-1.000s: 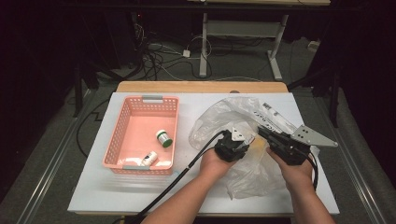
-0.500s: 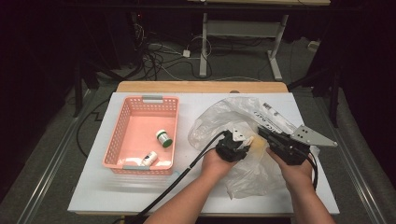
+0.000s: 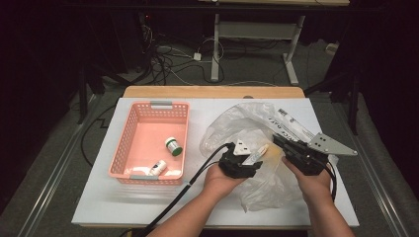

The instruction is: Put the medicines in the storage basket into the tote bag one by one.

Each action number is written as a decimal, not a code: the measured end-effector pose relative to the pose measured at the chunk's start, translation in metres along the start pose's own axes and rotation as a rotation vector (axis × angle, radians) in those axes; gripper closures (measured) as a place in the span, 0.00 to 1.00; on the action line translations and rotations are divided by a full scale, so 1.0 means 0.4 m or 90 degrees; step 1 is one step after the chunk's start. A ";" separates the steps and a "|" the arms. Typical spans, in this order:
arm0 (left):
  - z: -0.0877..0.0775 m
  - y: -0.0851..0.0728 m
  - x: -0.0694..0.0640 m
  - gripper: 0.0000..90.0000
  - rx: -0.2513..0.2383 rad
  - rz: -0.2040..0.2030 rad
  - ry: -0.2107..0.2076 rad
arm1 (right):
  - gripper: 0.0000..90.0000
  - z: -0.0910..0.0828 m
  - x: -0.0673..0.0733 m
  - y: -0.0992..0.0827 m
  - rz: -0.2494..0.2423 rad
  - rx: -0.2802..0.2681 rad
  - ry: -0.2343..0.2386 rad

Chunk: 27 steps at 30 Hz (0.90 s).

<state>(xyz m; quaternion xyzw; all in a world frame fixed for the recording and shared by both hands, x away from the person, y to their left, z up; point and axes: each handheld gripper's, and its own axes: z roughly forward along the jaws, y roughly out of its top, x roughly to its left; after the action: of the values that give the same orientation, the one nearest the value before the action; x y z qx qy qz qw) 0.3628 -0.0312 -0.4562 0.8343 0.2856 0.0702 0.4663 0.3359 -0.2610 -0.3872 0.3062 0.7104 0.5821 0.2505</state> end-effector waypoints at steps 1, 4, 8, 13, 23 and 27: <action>-0.009 -0.005 -0.001 0.47 -0.003 0.001 -0.001 | 1.00 0.000 0.000 0.000 -0.001 0.000 0.000; -0.034 -0.019 -0.002 0.43 -0.011 -0.001 -0.003 | 1.00 0.000 0.000 0.000 0.000 0.000 -0.001; -0.063 -0.036 -0.003 0.34 -0.017 -0.008 -0.006 | 1.00 0.001 0.002 -0.002 -0.001 0.002 0.002; -0.091 -0.054 -0.007 0.27 -0.021 -0.003 -0.010 | 1.00 0.001 0.003 0.000 -0.005 0.002 0.002; -0.149 -0.075 -0.011 0.11 -0.027 -0.017 -0.009 | 1.00 -0.001 0.004 0.000 -0.005 0.001 0.004; -0.172 -0.075 -0.014 0.00 -0.018 -0.022 -0.017 | 1.00 0.001 0.005 0.000 -0.004 0.002 0.004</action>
<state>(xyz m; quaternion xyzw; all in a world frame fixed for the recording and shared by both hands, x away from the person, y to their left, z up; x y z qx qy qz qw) 0.3194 0.0287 -0.4418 0.8235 0.2930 0.0549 0.4827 0.3347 -0.2593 -0.3874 0.3028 0.7129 0.5812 0.2497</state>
